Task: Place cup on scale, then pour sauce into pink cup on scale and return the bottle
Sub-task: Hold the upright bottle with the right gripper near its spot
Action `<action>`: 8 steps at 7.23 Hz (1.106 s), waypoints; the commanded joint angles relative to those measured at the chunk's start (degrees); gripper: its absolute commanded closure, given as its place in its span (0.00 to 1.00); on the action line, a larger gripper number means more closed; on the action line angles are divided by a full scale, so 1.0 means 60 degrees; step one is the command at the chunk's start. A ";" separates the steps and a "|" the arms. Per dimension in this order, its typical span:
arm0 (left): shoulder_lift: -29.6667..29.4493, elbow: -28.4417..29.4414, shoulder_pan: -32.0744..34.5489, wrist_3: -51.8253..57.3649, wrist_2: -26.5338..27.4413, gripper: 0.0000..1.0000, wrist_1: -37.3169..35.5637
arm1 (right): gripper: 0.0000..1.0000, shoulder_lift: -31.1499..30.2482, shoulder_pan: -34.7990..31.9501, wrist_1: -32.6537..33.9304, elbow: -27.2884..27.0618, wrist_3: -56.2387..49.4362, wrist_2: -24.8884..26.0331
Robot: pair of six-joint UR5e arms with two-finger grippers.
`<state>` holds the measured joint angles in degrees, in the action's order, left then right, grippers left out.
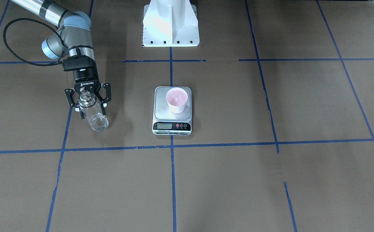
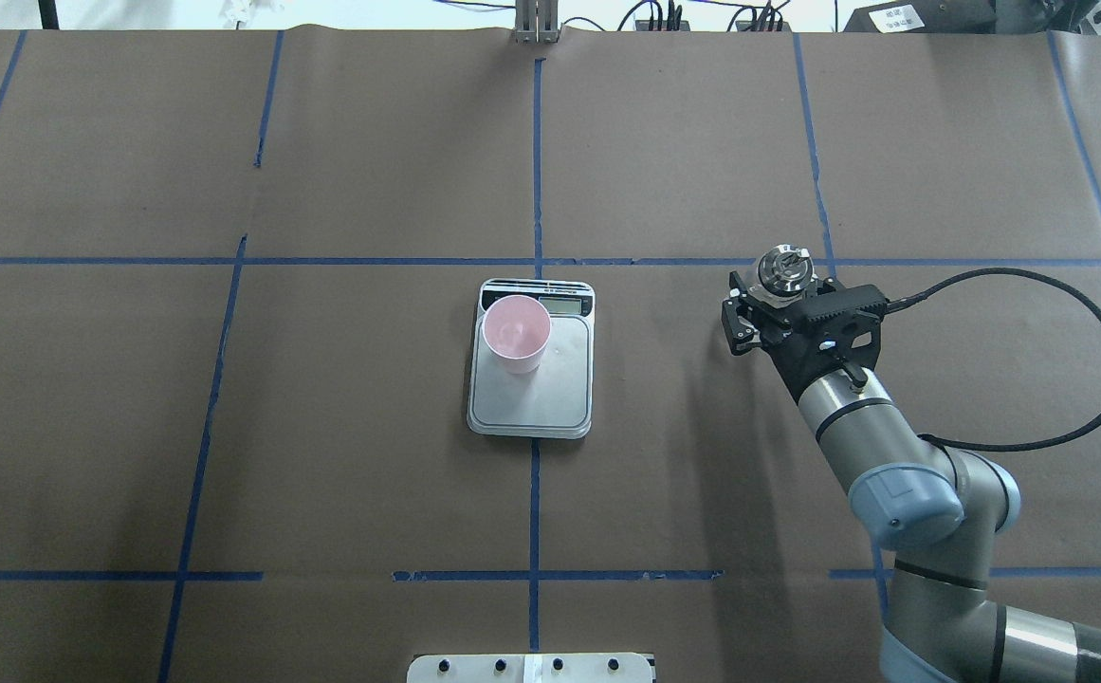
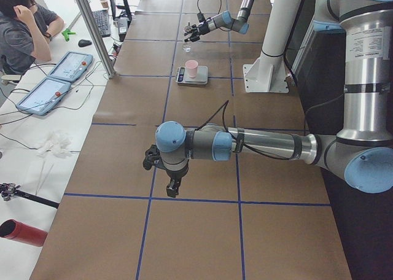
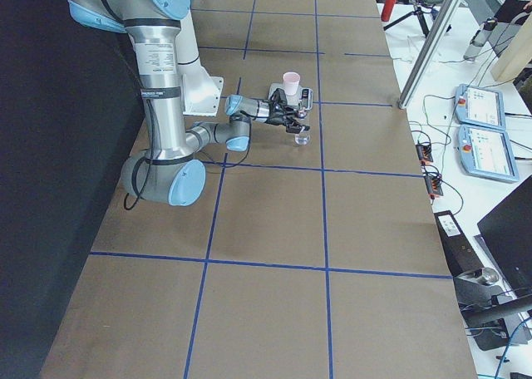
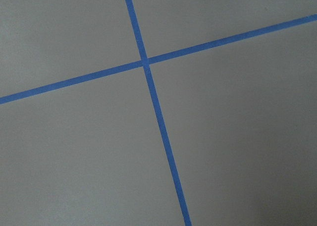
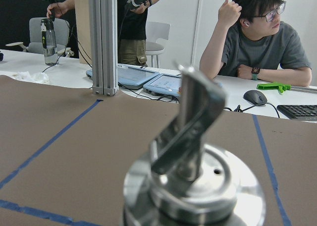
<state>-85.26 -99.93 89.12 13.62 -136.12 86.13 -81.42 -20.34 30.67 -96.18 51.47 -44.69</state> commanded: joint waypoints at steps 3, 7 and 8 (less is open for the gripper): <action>0.0030 0.0000 0.0000 0.0000 -0.0003 0.00 0.0015 | 1.00 -0.0840 -0.0651 0.3426 -0.1955 0.1478 -0.1993; 0.0015 0.0015 0.0000 0.0000 -0.0003 0.00 0.0030 | 1.00 -0.1196 -0.0609 0.3414 -0.1915 0.1661 -0.2190; 0.0015 0.0029 0.0000 0.0000 -0.0003 0.00 0.0030 | 1.00 -0.1196 -0.0608 0.3414 -0.1885 0.1676 -0.2190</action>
<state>-85.16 -99.82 89.12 13.62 -136.14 86.30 -88.52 -24.04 51.14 -107.79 61.41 -57.80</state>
